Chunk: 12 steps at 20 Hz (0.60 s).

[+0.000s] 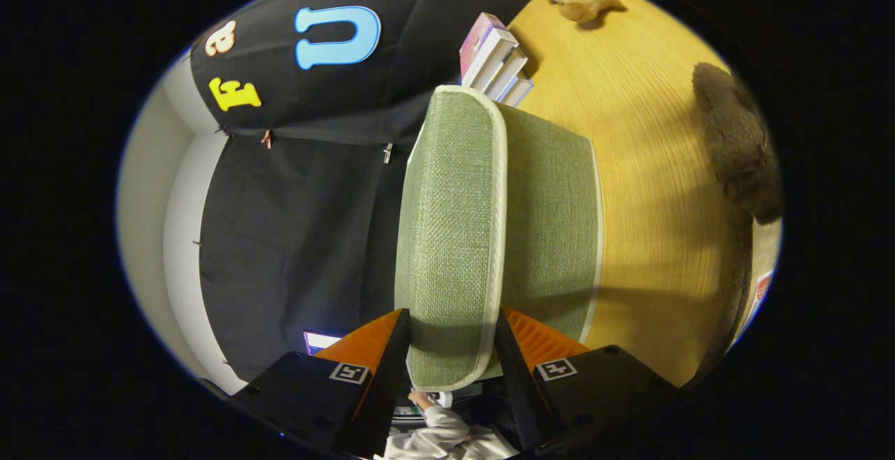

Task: Open the storage box then place both shoes into the box .Put the left shoe in first, then the right shoe, with the right side of both shoes facing outward in a uniform manner.

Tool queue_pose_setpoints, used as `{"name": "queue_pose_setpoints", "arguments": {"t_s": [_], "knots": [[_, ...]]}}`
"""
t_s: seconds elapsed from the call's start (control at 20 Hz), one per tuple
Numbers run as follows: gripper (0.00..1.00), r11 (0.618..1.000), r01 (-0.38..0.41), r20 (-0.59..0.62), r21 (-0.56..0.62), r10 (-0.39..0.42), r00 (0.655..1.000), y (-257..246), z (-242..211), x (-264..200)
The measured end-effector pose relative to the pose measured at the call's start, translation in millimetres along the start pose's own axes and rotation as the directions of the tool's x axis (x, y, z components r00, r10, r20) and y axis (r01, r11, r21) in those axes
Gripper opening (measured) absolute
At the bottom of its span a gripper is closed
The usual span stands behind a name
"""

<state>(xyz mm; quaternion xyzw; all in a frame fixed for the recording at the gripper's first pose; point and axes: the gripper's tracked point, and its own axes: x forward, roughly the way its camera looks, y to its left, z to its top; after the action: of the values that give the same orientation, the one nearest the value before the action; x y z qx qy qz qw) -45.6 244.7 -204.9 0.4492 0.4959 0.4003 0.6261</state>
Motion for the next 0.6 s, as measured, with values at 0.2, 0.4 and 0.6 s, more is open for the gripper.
{"name": "queue_pose_setpoints", "arguments": {"t_s": [0.2, 0.4, 0.6], "knots": [[0.63, 1.000, 0.019, -0.020, 0.023, -0.018, 1.000, 1, -3, -8], [0.47, 0.999, 0.039, -0.008, 0.026, -0.039, 0.999, 1, -1, -16], [0.19, 0.996, 0.014, -0.007, 0.083, -0.014, 1.000, 10, -1, -12]]}}
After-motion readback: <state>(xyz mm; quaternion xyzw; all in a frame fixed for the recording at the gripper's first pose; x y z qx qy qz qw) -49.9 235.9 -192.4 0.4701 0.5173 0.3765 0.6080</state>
